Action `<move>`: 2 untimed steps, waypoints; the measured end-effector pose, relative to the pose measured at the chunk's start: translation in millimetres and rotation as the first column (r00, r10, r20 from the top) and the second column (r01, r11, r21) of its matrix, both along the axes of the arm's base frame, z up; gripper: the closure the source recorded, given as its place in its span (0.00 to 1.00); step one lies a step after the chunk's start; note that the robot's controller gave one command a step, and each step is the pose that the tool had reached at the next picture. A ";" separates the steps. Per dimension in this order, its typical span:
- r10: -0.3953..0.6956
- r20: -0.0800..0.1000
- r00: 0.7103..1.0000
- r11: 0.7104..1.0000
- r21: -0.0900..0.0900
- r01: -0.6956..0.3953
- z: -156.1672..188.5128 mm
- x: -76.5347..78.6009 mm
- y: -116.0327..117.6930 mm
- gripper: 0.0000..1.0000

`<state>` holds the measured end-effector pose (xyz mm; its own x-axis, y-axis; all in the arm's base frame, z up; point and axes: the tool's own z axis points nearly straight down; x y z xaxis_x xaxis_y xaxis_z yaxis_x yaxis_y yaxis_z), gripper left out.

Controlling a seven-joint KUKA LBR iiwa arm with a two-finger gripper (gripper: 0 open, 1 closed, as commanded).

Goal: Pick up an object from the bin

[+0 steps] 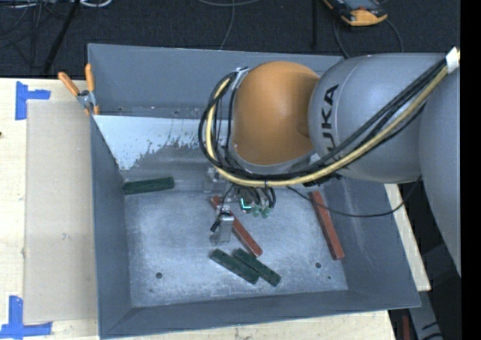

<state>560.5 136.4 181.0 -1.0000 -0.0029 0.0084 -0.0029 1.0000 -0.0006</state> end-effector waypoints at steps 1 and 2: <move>-0.047 -0.003 0.999 0.999 -0.003 0.047 -97.0 -40.7 -44.6 0.00; -0.013 0.013 1.000 1.000 0.002 0.013 -110.3 -54.7 -80.4 0.00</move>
Offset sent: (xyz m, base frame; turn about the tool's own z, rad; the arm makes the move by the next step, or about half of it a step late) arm -0.0373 -0.0426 -0.0918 0.0432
